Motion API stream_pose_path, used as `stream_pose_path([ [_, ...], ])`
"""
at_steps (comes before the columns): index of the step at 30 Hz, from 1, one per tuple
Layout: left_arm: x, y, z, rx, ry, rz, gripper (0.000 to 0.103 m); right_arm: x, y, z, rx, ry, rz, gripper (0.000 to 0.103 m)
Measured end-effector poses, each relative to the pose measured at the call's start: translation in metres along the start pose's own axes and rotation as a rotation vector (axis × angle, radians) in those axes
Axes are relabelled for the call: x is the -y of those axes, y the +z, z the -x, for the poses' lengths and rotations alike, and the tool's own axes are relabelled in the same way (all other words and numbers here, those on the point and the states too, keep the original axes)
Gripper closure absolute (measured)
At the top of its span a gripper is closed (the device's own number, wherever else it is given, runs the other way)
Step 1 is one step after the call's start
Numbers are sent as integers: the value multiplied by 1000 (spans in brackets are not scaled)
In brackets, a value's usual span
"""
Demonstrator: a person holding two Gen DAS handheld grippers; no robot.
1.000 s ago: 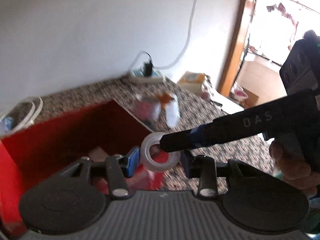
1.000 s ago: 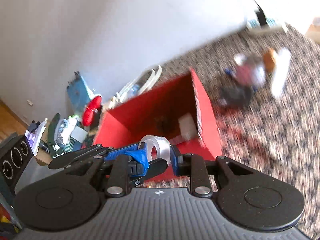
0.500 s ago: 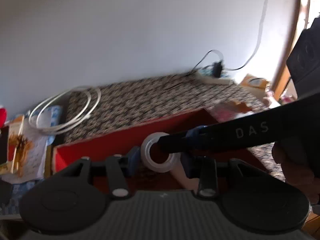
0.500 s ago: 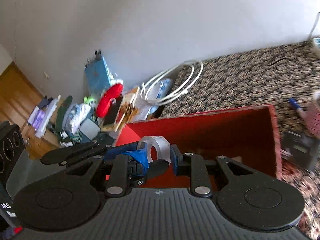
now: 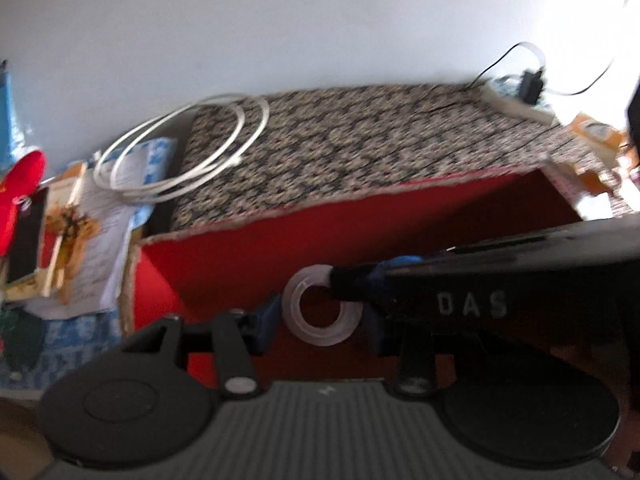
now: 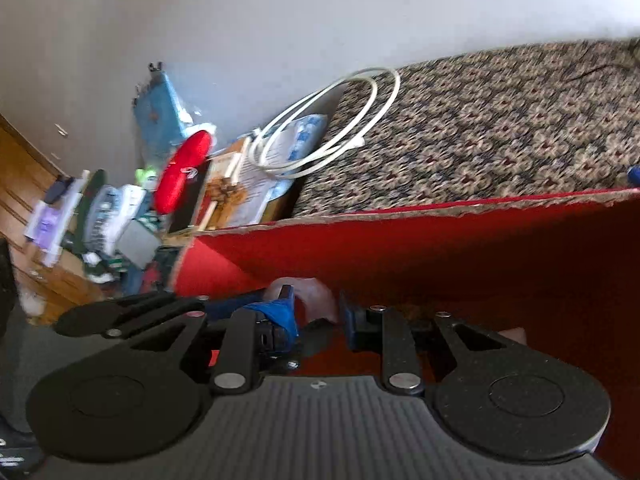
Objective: Organize rigid objects
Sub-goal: 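Lift the tape roll over the box rim and release it inside, then raise the open right gripper out of the box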
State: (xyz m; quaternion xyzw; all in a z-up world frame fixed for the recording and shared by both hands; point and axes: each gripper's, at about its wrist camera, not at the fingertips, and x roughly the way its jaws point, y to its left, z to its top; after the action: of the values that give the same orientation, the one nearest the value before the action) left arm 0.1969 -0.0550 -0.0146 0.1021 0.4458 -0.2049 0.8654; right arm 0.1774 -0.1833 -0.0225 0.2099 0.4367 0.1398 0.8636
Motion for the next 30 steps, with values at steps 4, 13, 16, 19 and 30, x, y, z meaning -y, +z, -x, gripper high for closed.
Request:
stream_pose_path([
  [4, -5, 1, -5, -33, 31, 37, 62, -3, -2, 4, 60, -10, 47, 96],
  [13, -4, -2, -7, -41, 95, 46, 59, 9, 0, 12, 124, 14, -14, 95],
  [16, -3, -3, -5, -26, 104, 39, 55, 8, -1, 15, 147, 26, -16, 95],
  [19, -1, -3, -5, -22, 114, 28, 53, 5, -2, 16, 158, 20, -4, 95],
  [30, -3, -3, -2, -12, 144, 63, 49, 7, -2, 14, 156, 21, -24, 95],
])
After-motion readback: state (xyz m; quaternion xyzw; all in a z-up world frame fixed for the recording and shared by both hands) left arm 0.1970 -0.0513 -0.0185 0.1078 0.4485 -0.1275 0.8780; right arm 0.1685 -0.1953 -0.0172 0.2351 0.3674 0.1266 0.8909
